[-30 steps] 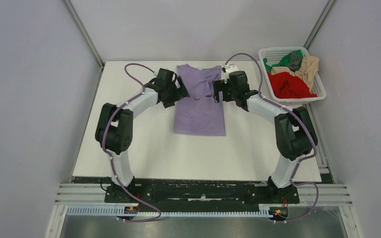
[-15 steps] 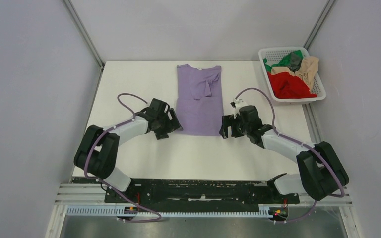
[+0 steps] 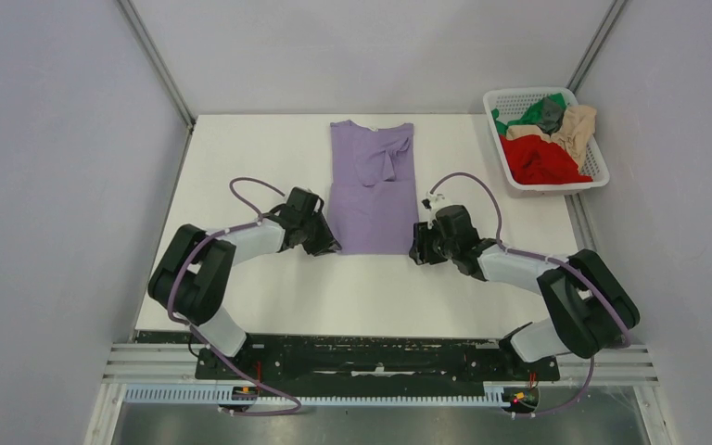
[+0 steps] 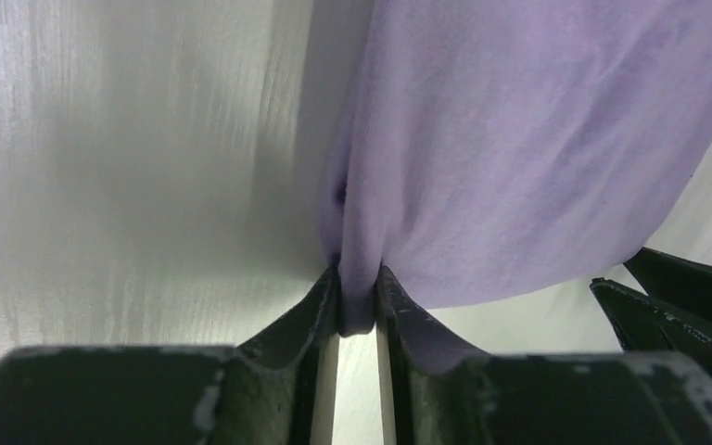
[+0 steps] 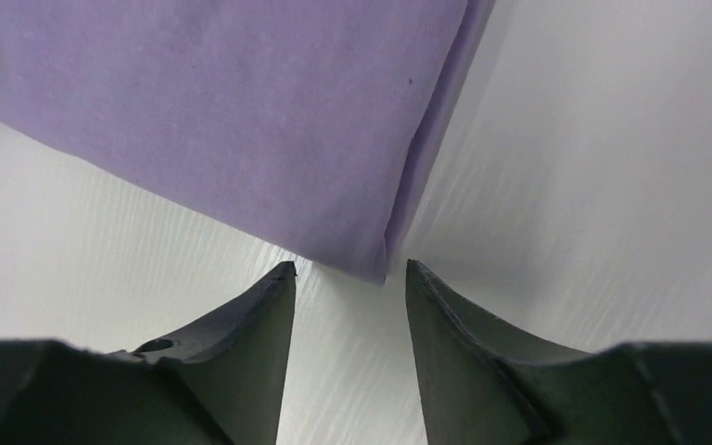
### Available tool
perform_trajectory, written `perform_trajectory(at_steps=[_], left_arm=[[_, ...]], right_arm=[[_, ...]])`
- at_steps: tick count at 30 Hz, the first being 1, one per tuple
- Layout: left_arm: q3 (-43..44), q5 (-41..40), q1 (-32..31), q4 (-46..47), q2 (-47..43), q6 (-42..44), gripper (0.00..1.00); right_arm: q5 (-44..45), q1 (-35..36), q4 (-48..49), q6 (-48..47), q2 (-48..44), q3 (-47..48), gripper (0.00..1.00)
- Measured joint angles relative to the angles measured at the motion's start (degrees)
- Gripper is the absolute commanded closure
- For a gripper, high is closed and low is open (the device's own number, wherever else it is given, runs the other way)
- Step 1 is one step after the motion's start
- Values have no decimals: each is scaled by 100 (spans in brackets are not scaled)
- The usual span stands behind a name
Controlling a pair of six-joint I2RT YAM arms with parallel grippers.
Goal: Fold and stack the t-shirts
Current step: Grab one side of the 2/3 rectangular tshirt with both arms, then fold the long partially folded tshirt into a neat square
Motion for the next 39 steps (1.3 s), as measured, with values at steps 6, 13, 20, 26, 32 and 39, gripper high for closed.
perform_trajectory(at_steps=[6,13,20,26,32,39], left_arm=[[13,4,-26,20,76,-59,98],[-52,-133,-170,-168,-98,-57,98],[-949,-527,-881,-1064,-1880,-177,98],[-1172,-608,-1624,-2232,-3687,-573,98],[-848,-581,-1757,-2763,-4256,-601,98],[-79,-874,-1606,-2358,-3604,-566,98]], right_arm=[[-15,33,295,61,219,4,100],[-81,385,232,133,-127,-278,100],[-595,1025,-905,133,-1768,-844,100],[-1585,1375,-1823,293,-3106,-1064,100],[-1530,1397,-2422,278,-3748,-636,100],[-481,1309,-2378,17,-3161,326,100]])
